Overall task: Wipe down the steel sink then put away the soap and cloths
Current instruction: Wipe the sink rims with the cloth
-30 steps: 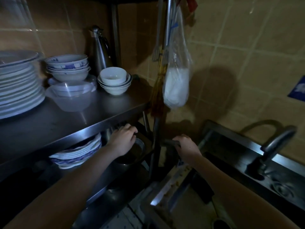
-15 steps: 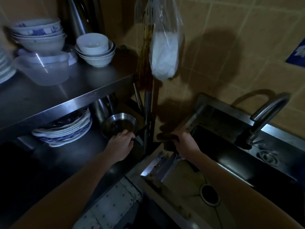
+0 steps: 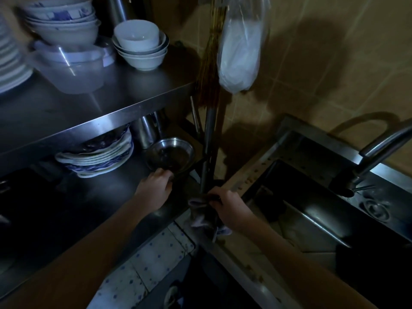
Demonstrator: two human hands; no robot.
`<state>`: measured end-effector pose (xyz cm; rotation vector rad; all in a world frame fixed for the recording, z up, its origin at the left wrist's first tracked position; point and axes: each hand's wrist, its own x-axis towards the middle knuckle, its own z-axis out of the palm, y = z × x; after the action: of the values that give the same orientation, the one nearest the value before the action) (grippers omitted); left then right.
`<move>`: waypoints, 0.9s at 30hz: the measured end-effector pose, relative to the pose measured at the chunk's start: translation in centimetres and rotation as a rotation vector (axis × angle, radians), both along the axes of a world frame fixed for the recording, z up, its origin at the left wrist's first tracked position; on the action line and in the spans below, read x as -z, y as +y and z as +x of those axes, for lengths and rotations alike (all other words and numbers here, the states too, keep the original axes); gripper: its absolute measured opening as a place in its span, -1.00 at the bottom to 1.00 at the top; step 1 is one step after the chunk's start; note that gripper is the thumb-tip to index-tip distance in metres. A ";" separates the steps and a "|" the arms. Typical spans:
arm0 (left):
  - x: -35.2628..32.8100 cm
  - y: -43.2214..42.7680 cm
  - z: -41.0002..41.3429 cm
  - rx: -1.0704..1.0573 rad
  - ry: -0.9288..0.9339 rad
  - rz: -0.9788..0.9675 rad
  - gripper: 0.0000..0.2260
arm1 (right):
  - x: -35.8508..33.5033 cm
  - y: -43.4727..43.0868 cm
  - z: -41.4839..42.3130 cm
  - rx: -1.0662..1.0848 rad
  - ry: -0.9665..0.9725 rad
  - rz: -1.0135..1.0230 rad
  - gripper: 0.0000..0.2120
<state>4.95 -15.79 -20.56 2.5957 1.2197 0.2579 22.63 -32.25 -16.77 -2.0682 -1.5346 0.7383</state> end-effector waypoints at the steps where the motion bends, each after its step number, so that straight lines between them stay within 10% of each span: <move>1: 0.2 -0.1 -0.7 -0.009 0.012 0.016 -0.80 | 0.1 -0.1 -0.6 -0.008 0.010 0.003 -0.84; 27: 3.8 -6.1 -5.0 -0.060 0.035 -0.205 -0.74 | 8.6 -0.8 -2.0 0.178 -0.111 0.023 -0.77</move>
<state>-0.02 -21.91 -24.37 2.4007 1.2661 0.0928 20.60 -33.02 -25.37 -2.2266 -1.3851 0.5455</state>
